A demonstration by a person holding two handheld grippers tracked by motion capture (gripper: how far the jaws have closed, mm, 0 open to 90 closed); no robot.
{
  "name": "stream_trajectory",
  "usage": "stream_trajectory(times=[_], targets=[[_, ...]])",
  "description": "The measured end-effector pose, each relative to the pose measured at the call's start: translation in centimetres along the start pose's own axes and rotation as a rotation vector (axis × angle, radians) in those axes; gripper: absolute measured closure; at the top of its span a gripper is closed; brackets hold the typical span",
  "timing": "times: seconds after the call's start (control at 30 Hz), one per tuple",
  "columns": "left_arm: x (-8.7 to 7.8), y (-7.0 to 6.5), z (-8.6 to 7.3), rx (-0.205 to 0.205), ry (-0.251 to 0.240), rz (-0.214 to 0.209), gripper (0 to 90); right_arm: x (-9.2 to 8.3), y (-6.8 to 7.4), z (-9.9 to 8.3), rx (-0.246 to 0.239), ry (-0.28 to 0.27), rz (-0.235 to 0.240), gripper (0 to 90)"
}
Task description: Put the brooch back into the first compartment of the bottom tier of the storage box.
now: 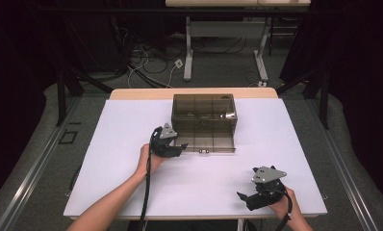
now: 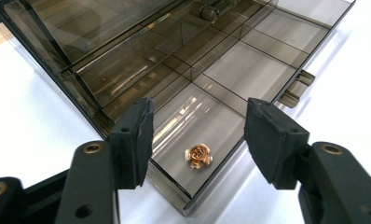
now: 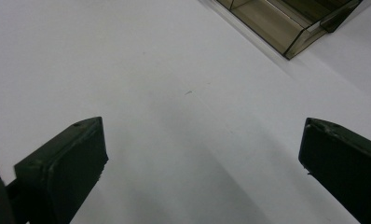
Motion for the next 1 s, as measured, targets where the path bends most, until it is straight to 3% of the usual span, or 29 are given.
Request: stream_trajectory(times=[0.2,0.27,0.33,0.57,1.0], targets=[[-0.6,-0.2,0.3,-0.011,0.0,-0.02,30.4,0.0,0.0,0.0,-0.001,-0.008,-0.001,0.1],[-0.8,-0.4,0.2,0.011,0.016,-0.029,27.5,0.0,0.0,0.1,-0.005,-0.008,-0.003,0.1],[-1.0,-0.8,0.0,0.028,0.039,-0.036,18.9,0.0,0.0,0.1,0.0,-0.008,-0.004,0.1],[-1.3,-1.6,0.1,0.065,0.052,-0.06,15.1,0.0,0.0,0.0,0.0,-0.006,-0.004,0.1],[-1.6,-2.9,0.3,0.076,0.074,-0.126,6.0,-0.1,0.0,0.0,-0.005,0.003,-0.001,0.1]])
Point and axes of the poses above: each handheld gripper's, and its own axes: x roughly forward along the jaws, z roughly out of its top, y roughly to its left, the point moved 7 cm from there along x, roughly forward along the jaws, and after that the axes turned 12 degrees about -y, right-handed, at the moved point
